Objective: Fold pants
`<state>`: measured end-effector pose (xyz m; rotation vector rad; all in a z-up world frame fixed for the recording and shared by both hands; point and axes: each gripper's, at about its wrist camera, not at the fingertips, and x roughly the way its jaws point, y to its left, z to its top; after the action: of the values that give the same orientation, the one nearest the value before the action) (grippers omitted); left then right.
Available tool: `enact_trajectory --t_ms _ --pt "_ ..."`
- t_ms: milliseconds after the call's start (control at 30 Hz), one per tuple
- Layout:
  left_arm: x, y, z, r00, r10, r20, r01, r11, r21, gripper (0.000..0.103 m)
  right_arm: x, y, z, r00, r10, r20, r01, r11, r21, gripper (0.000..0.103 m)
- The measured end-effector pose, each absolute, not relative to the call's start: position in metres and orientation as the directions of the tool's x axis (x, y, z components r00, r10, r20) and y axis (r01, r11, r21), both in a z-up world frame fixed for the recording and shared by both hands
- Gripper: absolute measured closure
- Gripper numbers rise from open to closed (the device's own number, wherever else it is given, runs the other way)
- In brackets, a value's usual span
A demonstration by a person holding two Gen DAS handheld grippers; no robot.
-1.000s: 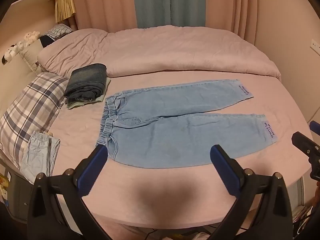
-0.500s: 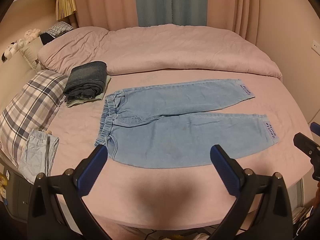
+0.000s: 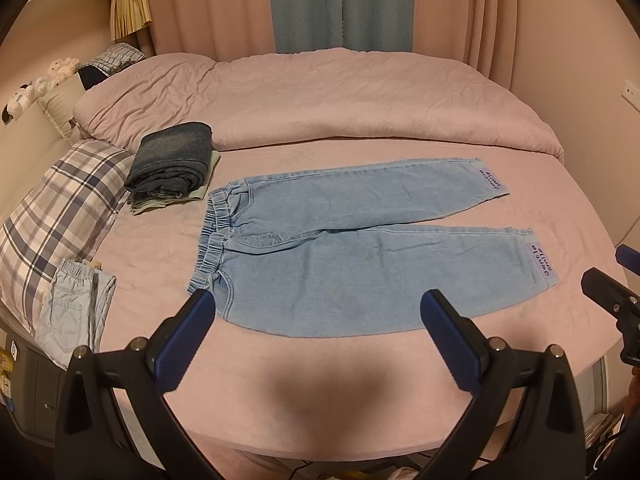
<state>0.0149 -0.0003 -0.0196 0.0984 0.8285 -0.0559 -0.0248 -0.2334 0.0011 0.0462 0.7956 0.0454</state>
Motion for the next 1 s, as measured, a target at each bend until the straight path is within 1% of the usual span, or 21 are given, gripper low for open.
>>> enact_trajectory --t_ms 1000 --pt "0.0133 0.0026 -0.0225 0.676 -0.018 -0.737 0.097 0.993 0.065 0.000 -0.0245 -0.2288 -0.0021 0.697 0.067 -0.714 -0.032 0.998 0.063 0.000"
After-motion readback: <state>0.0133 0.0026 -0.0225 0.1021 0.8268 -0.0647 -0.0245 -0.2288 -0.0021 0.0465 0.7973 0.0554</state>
